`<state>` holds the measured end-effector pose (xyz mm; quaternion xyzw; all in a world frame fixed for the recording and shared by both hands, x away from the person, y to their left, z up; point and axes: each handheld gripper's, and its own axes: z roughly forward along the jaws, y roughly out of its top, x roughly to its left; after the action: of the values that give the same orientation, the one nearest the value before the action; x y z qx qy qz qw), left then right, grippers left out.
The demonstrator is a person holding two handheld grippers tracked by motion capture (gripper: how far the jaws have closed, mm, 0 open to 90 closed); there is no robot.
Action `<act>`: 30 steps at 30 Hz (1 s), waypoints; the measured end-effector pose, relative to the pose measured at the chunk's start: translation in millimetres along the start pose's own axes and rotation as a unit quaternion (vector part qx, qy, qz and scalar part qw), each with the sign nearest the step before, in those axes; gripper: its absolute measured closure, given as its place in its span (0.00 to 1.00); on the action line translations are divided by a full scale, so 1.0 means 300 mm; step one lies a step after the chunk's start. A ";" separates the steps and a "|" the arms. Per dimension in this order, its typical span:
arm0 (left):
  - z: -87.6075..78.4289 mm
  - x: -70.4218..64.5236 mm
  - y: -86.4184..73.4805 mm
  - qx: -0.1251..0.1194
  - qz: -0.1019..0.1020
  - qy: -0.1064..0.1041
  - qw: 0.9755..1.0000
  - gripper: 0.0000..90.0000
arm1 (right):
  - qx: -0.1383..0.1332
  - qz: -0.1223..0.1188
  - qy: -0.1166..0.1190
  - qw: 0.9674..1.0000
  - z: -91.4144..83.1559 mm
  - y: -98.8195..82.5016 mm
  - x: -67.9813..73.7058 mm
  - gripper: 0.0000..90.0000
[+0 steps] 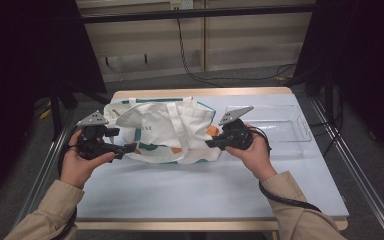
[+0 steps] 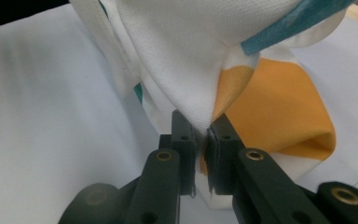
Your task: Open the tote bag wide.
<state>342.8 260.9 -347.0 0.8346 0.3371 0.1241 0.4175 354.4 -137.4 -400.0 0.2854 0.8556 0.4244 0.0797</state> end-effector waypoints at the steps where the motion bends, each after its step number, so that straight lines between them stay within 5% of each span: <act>1: 0.001 0.000 0.000 -0.003 0.002 -0.002 1.000 0.13 | 0.004 0.000 0.001 1.000 0.009 -0.015 -0.001 0.92; 16: -0.024 -0.011 0.020 -0.022 0.017 0.000 1.000 0.27 | 0.028 0.001 0.002 1.000 0.060 -0.087 -0.003 0.93; 30: -0.019 0.002 0.098 -0.032 0.037 0.026 0.998 0.31 | 0.033 0.001 0.005 0.999 0.055 -0.103 -0.010 0.93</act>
<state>354.0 252.4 -320.6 0.8290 0.3127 0.1715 0.4308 350.1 -142.6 -434.5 0.2866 0.8691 0.3978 0.0653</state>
